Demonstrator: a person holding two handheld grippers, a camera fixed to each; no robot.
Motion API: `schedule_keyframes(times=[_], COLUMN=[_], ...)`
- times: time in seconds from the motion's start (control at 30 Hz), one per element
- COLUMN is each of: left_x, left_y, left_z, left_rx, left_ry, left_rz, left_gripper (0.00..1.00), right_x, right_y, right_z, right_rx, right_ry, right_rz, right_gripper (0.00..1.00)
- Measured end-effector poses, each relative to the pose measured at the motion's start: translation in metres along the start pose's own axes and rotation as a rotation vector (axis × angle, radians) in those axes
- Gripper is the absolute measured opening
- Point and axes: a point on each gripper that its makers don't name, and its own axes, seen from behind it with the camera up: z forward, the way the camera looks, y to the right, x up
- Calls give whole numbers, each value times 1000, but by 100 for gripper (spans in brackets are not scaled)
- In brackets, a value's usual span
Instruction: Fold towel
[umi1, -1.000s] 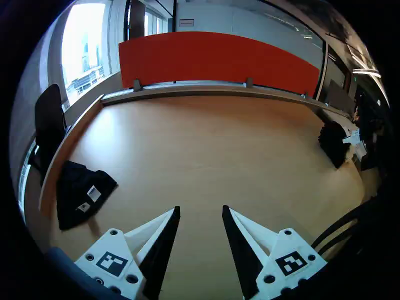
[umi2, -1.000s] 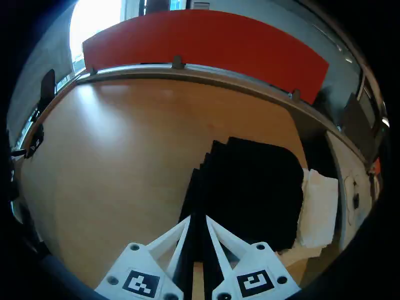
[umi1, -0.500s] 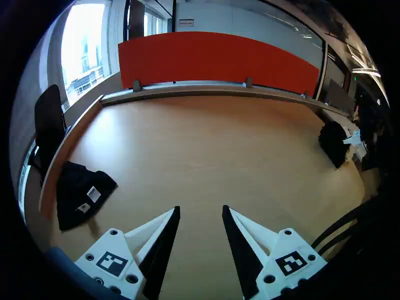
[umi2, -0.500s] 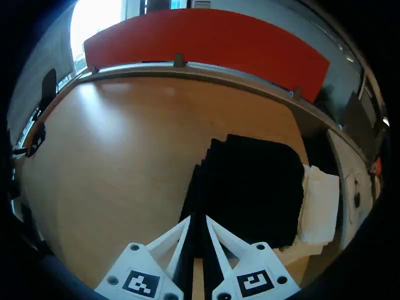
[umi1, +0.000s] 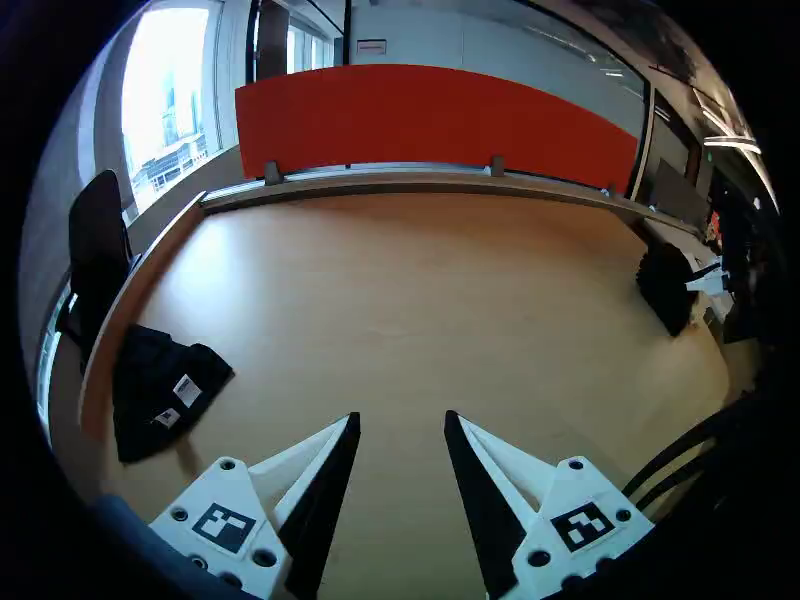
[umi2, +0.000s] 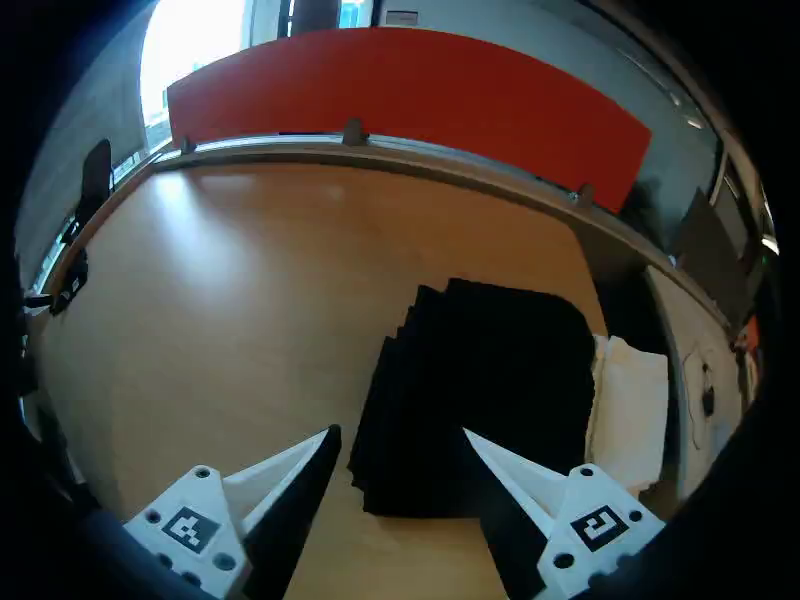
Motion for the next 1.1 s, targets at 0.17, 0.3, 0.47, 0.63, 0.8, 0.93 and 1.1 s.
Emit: schedule_keyframes(times=[0.17, 0.3, 0.47, 0.63, 0.8, 0.93, 1.1], left_x=[2, 3, 6, 10, 14, 16, 19], left_y=[1, 2, 2, 1, 1, 2, 2], left_z=[1, 1, 2, 3, 4, 4, 6], left_rx=[-3, -6, -7, -7, -8, -8, -9], left_ry=[2, 4, 7, 12, 19, 22, 23], left_rz=[0, 1, 3, 4, 2, 7, 12], left_gripper=[61, 61, 61, 61, 61, 61, 61], right_x=[1, 1, 4, 12, 21, 28, 33], right_y=[2, 3, 6, 7, 9, 16, 26], right_z=[-3, -6, -10, -16, -21, -24, -27], right_rx=[-14, -19, -36, -58, -87, -131, -207], right_ry=[14, 24, 43, 88, 143, 187, 228], right_rz=[20, 35, 56, 89, 137, 177, 207], right_gripper=[100, 100, 100, 100, 100, 100, 100])
